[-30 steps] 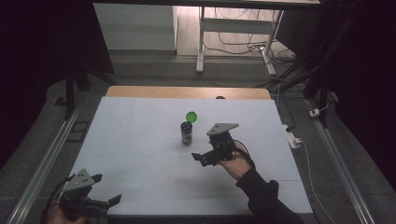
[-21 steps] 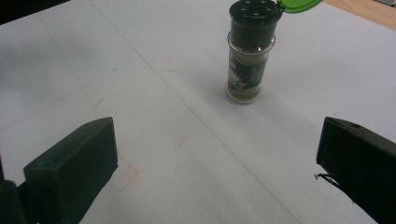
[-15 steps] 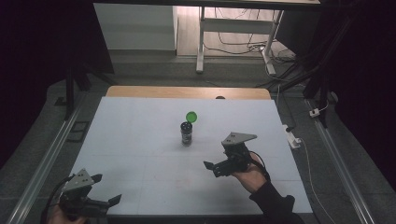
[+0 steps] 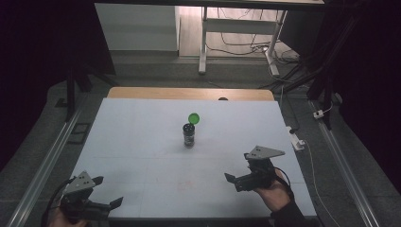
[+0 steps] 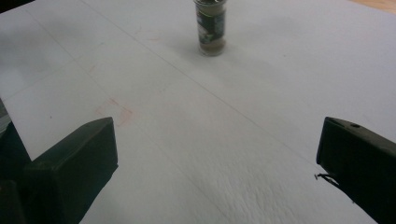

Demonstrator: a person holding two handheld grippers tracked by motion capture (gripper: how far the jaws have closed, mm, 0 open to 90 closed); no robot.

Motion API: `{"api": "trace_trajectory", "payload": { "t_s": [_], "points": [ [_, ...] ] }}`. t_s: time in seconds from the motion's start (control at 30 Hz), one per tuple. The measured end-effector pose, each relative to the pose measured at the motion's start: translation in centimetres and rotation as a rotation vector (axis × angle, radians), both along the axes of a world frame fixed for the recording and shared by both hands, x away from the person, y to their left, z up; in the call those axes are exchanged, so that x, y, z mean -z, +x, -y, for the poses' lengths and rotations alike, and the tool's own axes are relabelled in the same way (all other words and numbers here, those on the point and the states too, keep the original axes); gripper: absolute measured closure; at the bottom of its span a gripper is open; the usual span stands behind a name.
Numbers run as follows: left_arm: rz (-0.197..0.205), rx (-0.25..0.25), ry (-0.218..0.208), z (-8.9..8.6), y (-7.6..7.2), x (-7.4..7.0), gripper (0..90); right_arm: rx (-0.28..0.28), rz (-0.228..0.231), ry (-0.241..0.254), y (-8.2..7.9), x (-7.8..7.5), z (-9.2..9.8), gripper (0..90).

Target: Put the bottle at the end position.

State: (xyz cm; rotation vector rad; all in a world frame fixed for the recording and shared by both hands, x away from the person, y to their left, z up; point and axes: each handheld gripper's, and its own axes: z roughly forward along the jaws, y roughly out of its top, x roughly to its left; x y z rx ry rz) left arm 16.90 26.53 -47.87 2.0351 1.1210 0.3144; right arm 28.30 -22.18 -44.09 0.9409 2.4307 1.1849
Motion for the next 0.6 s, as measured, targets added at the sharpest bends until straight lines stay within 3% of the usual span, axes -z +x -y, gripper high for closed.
{"api": "trace_trajectory", "payload": {
  "t_s": [0.27,0.37,0.6],
  "points": [
    [-0.001,0.0,0.003,0.0,0.0,0.0,0.1,0.101,-0.003,0.002,-1.8,0.6,3.8,0.0],
    [-0.002,-0.002,0.004,0.0,0.0,0.0,0.1,0.151,-0.008,-0.018,-2.7,1.1,5.3,0.0],
    [-0.016,-0.004,0.013,0.1,0.1,0.0,0.0,0.212,-0.051,-0.032,-4.3,2.0,7.5,0.0]
  ]
}}
